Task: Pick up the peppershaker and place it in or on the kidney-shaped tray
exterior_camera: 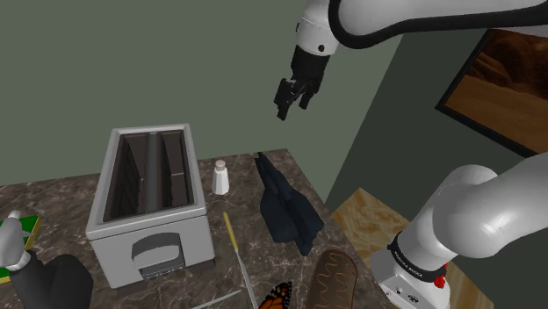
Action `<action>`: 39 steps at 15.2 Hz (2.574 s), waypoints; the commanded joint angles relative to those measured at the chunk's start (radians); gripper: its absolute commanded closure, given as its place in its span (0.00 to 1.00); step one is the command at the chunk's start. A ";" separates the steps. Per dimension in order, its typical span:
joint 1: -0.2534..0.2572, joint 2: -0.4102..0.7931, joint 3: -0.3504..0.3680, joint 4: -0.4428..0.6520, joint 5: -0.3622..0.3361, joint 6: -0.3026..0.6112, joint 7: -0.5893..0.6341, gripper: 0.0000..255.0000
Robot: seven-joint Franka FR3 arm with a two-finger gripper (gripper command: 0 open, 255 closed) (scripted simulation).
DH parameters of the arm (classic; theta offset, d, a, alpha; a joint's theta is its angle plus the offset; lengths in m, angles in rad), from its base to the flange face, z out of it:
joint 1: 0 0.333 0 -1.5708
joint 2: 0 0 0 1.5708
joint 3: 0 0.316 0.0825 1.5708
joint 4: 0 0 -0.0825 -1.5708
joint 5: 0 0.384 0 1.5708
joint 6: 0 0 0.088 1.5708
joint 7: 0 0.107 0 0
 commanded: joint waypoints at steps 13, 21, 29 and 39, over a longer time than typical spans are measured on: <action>0.050 0.501 0.194 0.230 -0.175 0.159 0.230 0.00; 0.095 0.688 0.208 0.320 -0.278 0.201 0.313 0.00; 0.097 0.718 0.201 0.294 -0.299 0.253 0.326 0.00; 0.097 0.718 0.200 0.294 -0.299 0.254 0.326 1.00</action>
